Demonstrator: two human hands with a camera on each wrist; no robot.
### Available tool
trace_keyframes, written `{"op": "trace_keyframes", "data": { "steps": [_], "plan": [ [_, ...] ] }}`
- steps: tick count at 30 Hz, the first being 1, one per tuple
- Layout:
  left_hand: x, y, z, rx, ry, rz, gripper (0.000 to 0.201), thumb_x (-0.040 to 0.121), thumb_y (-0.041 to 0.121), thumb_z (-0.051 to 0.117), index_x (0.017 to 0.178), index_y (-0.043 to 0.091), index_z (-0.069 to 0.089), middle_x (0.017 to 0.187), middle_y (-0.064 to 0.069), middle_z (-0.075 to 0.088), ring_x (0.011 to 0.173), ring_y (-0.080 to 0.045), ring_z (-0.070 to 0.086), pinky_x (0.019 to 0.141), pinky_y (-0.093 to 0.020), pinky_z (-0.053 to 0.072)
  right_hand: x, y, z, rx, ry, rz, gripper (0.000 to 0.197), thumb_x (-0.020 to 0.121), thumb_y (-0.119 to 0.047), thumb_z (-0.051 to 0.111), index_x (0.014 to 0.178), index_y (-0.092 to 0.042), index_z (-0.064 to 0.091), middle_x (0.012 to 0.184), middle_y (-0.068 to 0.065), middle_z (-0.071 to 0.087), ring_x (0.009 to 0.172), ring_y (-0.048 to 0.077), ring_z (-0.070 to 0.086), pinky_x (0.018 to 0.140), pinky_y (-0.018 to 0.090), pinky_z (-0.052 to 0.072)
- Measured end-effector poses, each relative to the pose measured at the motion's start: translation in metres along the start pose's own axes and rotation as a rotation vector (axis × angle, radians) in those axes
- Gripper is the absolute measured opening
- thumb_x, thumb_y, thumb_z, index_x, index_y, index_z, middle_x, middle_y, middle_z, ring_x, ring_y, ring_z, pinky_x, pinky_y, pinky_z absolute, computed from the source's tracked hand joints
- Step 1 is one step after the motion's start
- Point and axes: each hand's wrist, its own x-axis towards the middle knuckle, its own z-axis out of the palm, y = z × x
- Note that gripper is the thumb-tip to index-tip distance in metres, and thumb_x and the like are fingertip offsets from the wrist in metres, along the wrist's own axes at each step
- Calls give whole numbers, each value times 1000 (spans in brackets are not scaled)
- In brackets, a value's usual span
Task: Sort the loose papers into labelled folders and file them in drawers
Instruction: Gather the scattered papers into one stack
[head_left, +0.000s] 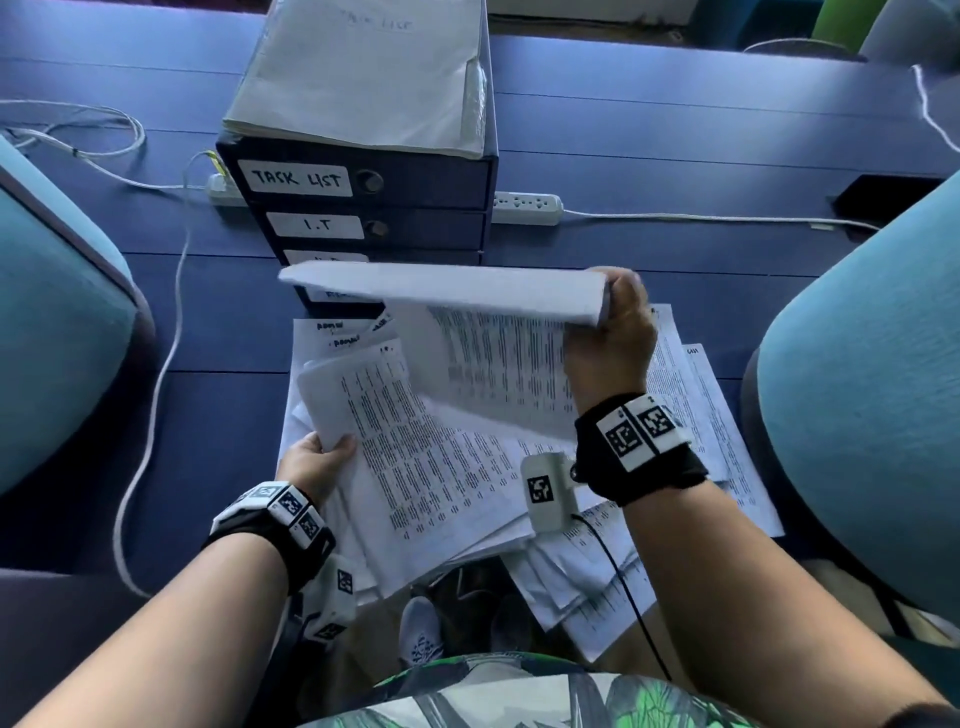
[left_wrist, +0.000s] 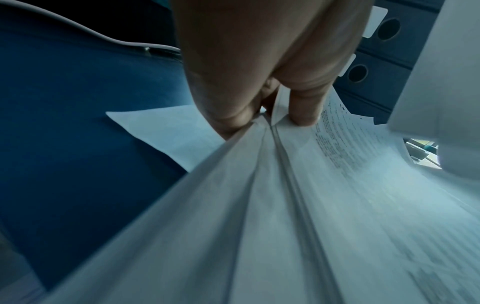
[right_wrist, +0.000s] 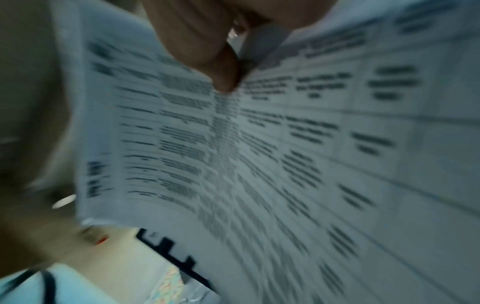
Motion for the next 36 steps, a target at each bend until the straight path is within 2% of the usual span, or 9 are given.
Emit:
{"op": "trace_keyframes", "data": {
  "steps": [4, 8, 10, 16, 20, 23, 29, 33, 36],
  "plan": [
    [0, 5, -1, -124, -29, -36, 27, 96, 31, 58, 101, 5, 65, 101, -15, 69, 90, -31, 66, 93, -43, 52, -23, 40, 5, -123, -252, 611, 8, 88, -17, 64, 94, -18, 59, 73, -6, 62, 63, 10, 61, 49, 16, 45],
    [7, 5, -4, -196, -15, -107, 71, 69, 73, 65, 104, 11, 67, 103, -12, 72, 98, -31, 68, 97, -45, 50, -52, 80, 11, -216, -389, 819, 3, 85, -15, 63, 88, -15, 63, 81, 6, 69, 75, 25, 68, 65, 35, 58],
    [10, -1, -5, -151, -45, -98, 86, 48, 72, 80, 104, 8, 69, 102, -14, 74, 97, -34, 70, 96, -50, 51, -64, 86, 15, -221, -413, 843, 5, 85, -15, 62, 89, -13, 63, 80, 8, 69, 71, 26, 65, 66, 40, 57],
    [9, -9, -13, 60, -74, -41, 66, 43, 47, 88, 97, 11, 72, 96, -10, 75, 93, -33, 71, 92, -51, 53, -71, 85, 20, -189, -514, 802, 8, 91, -15, 61, 93, -7, 60, 84, 11, 65, 66, 19, 56, 59, 32, 50],
    [12, -11, -15, 111, -64, -49, 35, 66, 21, 86, 96, 12, 72, 98, -11, 75, 93, -34, 70, 93, -53, 52, -68, 88, 15, -267, -459, 795, 24, 92, -19, 62, 115, -14, 62, 108, 2, 67, 85, 22, 64, 66, 29, 54],
    [13, -12, -13, 137, -41, -46, 24, 71, 12, 84, 92, 14, 72, 98, -11, 74, 94, -33, 70, 94, -52, 52, -67, 90, 12, -318, -447, 802, 20, 93, -13, 58, 112, -15, 63, 96, -1, 67, 84, 22, 66, 64, 32, 56],
    [-2, 4, -2, 166, -12, -16, 76, 58, 60, 84, 115, 15, 63, 111, -4, 71, 104, -25, 67, 97, -44, 51, -76, 75, 27, -350, -602, 705, 33, 94, -1, 47, 126, -4, 53, 113, 14, 62, 90, 27, 63, 73, 36, 55],
    [-23, 17, 12, 327, 2, 164, 28, 77, 13, 77, 95, 25, 59, 94, -2, 71, 89, -23, 69, 87, -42, 56, -83, 74, 35, -335, -703, 608, 24, 94, 0, 46, 113, -13, 55, 91, 2, 59, 75, 16, 57, 57, 25, 49],
    [-33, 33, 19, 204, -11, 213, 34, 80, -3, 71, 88, 28, 61, 89, 3, 69, 84, -15, 66, 74, -30, 54, -73, 87, 25, -382, -610, 568, 36, 95, -10, 53, 131, -17, 52, 111, 1, 60, 95, 15, 59, 79, 26, 53]
  ]
}}
